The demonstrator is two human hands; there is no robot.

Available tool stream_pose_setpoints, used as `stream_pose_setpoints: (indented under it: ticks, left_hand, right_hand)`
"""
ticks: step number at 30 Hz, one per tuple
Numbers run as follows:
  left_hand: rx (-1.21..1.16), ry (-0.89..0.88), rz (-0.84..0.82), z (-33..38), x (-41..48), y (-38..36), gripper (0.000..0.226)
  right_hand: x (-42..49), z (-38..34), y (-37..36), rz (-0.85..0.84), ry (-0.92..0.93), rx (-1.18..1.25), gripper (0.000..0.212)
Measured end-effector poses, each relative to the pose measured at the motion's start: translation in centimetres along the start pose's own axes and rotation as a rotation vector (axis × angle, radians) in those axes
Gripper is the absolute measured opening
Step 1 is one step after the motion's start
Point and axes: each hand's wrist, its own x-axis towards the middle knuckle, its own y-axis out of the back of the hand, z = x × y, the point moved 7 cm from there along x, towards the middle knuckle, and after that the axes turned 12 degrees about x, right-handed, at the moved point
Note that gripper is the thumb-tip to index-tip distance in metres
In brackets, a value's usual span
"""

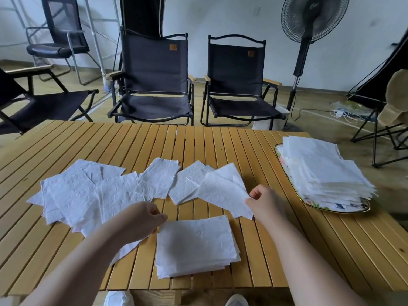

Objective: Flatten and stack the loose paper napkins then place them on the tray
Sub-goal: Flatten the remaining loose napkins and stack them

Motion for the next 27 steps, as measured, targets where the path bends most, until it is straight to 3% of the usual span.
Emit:
stream_pose_setpoints:
  ticks: [6, 8, 14, 21, 24, 27]
  left_hand:
    - [0.028, -0.017, 0.042, 0.2, 0.4, 0.1, 0.027]
    - [0.05, -0.025, 0.056, 0.4, 0.4, 0.2, 0.027]
    - [0.08, -0.048, 0.061, 1.0, -0.1, 0.0, 0.024]
    - [-0.007, -0.108, 0.127, 1.3, -0.4, 0.7, 0.016]
    - [-0.101, -0.159, 0.183, 1.5, -0.5, 1.3, 0.051]
    - [-0.282, -0.205, 0.228, 2.0, -0.8, 2.0, 0.088]
  right_hand:
    - [-0.5, -1.0, 1.0, -0.015, 0.099, 0.109, 0.02]
    - [-0.9, -1.5, 1.5, -0.002, 0.141, 0.107, 0.006]
    - [-1.2, -1.5, 2.5, 0.093, 0.153, 0.083, 0.025]
    - [-2.2, -4.5, 4.2, 0.159, 0.417, 0.128, 0.026]
    - [-3.8, -6.9, 5.0, 0.123, 0.545, 0.236, 0.022]
    - [-5.9, -8.8, 5.1, -0.065, 0.582, 0.44, 0.02]
